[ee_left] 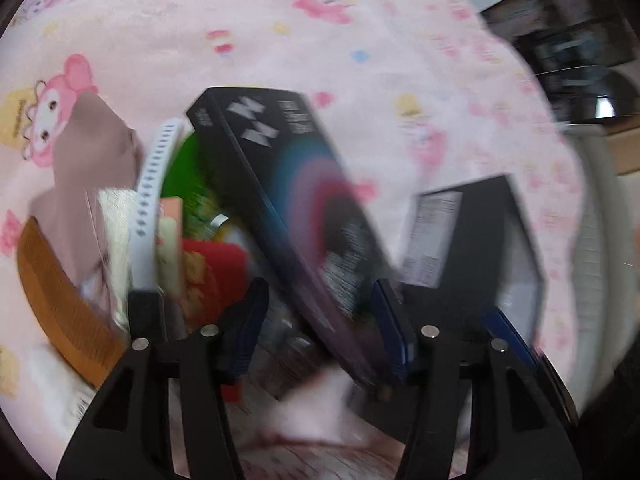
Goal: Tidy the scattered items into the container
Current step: 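Grasp the black Smart Devil box with the left gripper and lift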
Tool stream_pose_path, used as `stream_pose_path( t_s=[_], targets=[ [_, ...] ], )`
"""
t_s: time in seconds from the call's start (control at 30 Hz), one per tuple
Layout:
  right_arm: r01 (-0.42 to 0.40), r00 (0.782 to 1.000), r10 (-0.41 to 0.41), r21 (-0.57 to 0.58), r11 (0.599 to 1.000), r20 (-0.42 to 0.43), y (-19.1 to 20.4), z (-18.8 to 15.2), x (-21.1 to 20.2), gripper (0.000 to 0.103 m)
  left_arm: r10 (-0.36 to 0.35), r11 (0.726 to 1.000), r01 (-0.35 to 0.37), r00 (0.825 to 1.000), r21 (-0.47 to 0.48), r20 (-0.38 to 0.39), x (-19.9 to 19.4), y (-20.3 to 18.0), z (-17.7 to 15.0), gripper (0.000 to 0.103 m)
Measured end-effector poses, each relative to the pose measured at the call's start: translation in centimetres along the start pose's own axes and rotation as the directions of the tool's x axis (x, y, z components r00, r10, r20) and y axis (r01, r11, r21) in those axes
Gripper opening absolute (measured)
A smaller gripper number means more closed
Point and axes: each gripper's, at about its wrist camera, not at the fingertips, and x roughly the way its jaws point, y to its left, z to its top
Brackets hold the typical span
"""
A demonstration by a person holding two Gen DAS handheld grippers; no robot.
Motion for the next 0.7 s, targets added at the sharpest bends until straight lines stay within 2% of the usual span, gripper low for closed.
stream_pose_path(
  t_s=[0.03, 0.13, 0.23, 0.33, 0.4, 0.57, 0.63, 0.7],
  targets=[
    [-0.020, 1.000, 0.020, 0.020, 1.000, -0.009, -0.2, -0.2, 0.2, 0.028, -0.010, 1.000, 0.010, 1.000, -0.005, -0.008, 0.4, 0.0, 0.2, 0.038],
    [-0.030, 0.999, 0.031, 0.033, 0.999, -0.014, 0.1, -0.7, 0.2, 0.028, -0.025, 1.000, 0.025, 1.000, -0.008, 0.002, 0.1, 0.0, -0.1, 0.034],
    [-0.048, 0.999, 0.049, 0.011, 0.999, -0.012, 1.0, -1.0, -0.6, 0.028, -0.052, 0.998, 0.054, 0.997, -0.029, 0.053, -1.7, 0.6, -1.1, 0.028],
    [-0.083, 0.996, 0.083, -0.001, 0.997, -0.010, 1.5, -1.8, -1.7, 0.028, -0.084, 0.996, 0.087, 0.992, -0.025, 0.096, -4.4, 1.9, -3.3, 0.028],
    [-0.113, 0.993, 0.114, 0.011, 0.993, -0.017, 1.5, -2.5, -2.1, 0.028, -0.119, 0.990, 0.125, 0.989, -0.060, 0.091, -5.8, 4.1, -4.5, 0.028],
    [-0.139, 0.990, 0.138, -0.034, 0.990, -0.040, 3.2, -2.5, -1.7, 0.028, -0.164, 0.972, 0.180, 0.980, -0.150, 0.114, -6.9, 9.1, -4.5, 0.029],
    [-0.170, 0.985, 0.169, -0.048, 0.984, -0.038, 4.1, -2.0, -1.4, 0.028, -0.139, 0.974, 0.158, 0.983, -0.160, 0.123, -7.2, 10.3, -3.9, 0.030],
    [-0.186, 0.981, 0.182, -0.066, 0.980, -0.060, 5.1, -1.3, -0.2, 0.028, -0.051, 0.985, 0.074, 0.988, -0.158, 0.146, -7.7, 10.8, -3.6, 0.030]
  ],
)
